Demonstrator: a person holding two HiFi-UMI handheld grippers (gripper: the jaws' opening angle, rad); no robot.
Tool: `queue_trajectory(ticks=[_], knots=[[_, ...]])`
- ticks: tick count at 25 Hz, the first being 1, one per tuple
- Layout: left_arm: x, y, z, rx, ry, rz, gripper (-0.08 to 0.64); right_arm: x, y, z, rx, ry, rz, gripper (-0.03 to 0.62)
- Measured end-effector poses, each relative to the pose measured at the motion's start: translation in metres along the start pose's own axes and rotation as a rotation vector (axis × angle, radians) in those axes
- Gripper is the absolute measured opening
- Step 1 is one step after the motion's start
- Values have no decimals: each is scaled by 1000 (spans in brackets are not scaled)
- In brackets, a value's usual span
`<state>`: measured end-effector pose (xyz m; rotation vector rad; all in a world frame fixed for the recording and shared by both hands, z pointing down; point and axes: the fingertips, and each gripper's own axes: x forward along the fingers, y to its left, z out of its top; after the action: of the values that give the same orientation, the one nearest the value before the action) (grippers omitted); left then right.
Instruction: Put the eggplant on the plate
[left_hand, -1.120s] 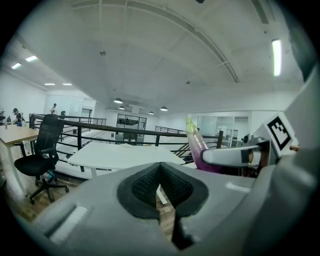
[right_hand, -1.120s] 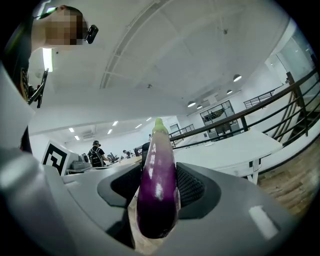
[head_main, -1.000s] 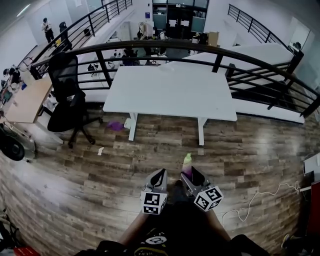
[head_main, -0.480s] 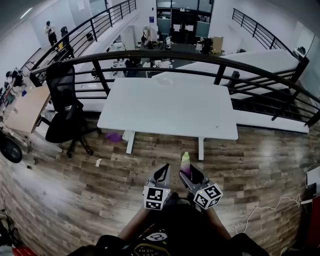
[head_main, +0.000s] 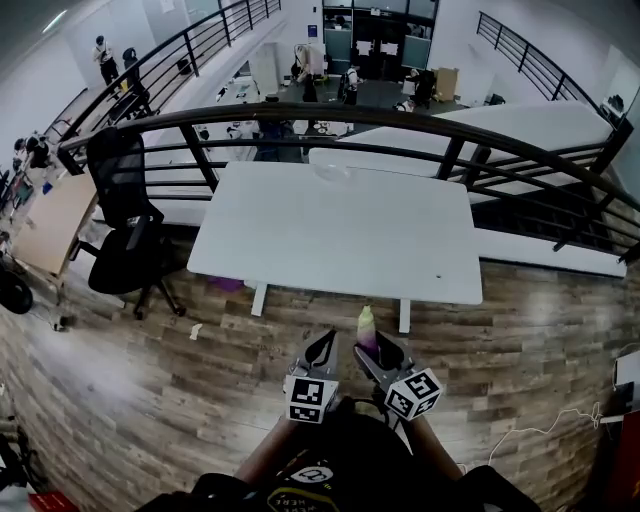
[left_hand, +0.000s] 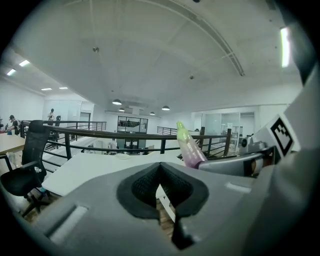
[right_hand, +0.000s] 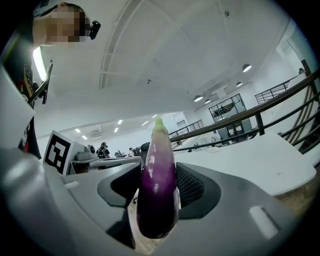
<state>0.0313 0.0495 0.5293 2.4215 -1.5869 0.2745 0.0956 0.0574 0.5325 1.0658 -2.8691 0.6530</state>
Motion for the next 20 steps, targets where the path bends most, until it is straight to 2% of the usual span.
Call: queue_trajectory(ticks=[6,15,20], knots=[[65,53,19,2,5,-20,5,69,-44,23,-5,15,-18,224],[139,145,49,11,-2,-61,5,169,-84,64,-45,-10,-67,224],[172,187,50,9,19,-32,5,210,-104,66,-51,22,-71,224]])
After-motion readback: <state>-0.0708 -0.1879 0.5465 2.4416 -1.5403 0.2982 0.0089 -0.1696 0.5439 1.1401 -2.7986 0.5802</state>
